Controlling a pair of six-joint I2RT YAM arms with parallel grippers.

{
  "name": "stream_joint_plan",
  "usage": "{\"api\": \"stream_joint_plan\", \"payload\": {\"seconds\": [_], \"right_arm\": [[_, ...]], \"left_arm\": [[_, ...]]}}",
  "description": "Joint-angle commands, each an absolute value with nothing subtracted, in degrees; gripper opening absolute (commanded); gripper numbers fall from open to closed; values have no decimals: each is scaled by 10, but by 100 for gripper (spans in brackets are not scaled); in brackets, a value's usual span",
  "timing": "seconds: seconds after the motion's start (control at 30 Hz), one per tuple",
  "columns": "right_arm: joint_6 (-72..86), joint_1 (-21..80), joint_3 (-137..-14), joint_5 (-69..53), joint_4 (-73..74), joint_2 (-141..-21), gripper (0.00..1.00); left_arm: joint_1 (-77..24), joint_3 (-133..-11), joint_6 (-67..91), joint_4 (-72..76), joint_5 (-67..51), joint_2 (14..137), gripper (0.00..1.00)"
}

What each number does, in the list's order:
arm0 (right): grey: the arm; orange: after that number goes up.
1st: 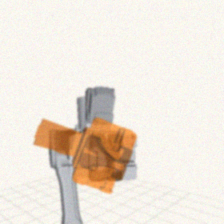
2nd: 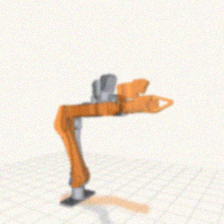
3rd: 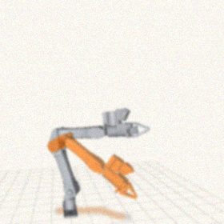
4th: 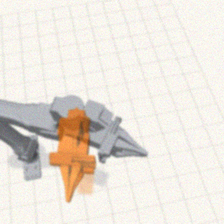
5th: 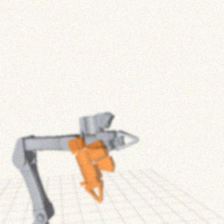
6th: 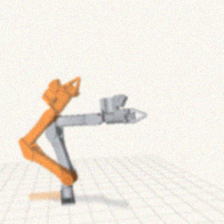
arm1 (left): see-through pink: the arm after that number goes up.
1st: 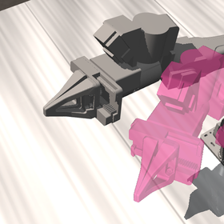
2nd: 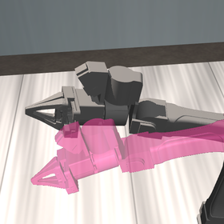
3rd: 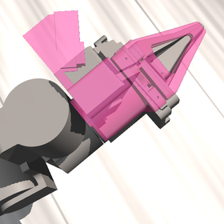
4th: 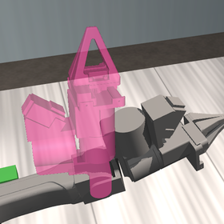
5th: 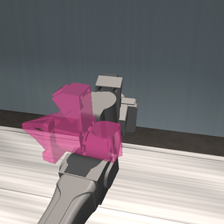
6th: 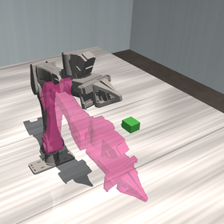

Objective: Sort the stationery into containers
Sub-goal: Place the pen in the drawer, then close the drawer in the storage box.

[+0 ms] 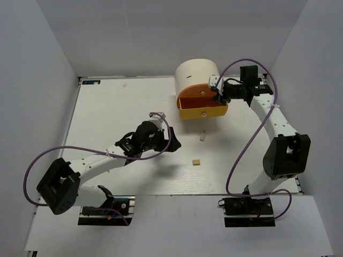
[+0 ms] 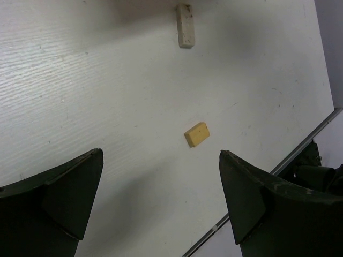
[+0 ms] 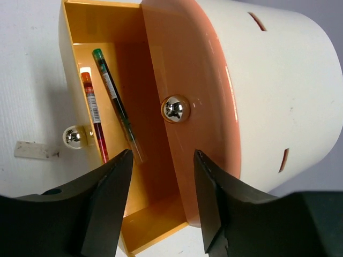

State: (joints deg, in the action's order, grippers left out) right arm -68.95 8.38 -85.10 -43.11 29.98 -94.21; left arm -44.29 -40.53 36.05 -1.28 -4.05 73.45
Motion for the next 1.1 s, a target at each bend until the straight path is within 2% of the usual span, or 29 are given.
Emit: {"api": "stream_joint_plan", "payload": {"seconds": [0.0,0.1,0.13,0.23,0.27,0.33,0.37,0.43,0.47,0.53,0.6,0.67,0.7,0.77,0.8,0.83,0.9,1.07], "right_arm": [[-690,86,-840,-449,297,-916,56],[-681,81,-830,-462,298,-896,48],[-679,80,-828,-466,300,-885,30],[-732,79,-831,-510,370,-880,1],[-748,79,-836,-518,415,-885,0],[-792,80,-839,-538,486,-891,0],[-803,82,-842,-540,503,-902,0],[-844,85,-849,-538,573,-913,0],[-868,85,-848,-529,584,-930,0],[-881,90,-843,-498,592,-943,0],[-873,91,-825,-470,570,-949,0],[-824,96,-797,-438,501,-949,0],[-810,96,-789,-430,479,-939,0],[-755,105,-747,-396,380,-925,0],[-743,105,-738,-387,355,-921,0],[-719,108,-710,-368,285,-919,0],[-680,116,-698,-343,247,-911,0],[-621,125,-667,-288,126,-910,0]], "left_arm": [[-456,-439,359,-11,-47,742,99],[-461,-444,359,-11,-40,756,99],[-461,-444,359,-5,-40,756,99],[-467,-444,364,10,-40,767,96],[-467,-444,364,17,-46,767,94],[-467,-444,364,25,-59,778,81],[-467,-444,364,33,-73,778,68],[-467,-444,358,40,-89,784,56],[-467,-444,351,47,-106,791,42],[-472,-455,351,47,-122,806,33],[-472,-460,351,47,-142,819,34],[-472,-466,345,47,-148,827,42],[-472,-474,345,47,-148,827,55],[-478,-480,331,33,-148,833,66],[-483,-485,325,33,-148,833,75],[-483,-485,320,27,-141,833,78],[-489,-490,312,19,-135,833,83],[-494,-490,305,5,-123,833,85]]}}
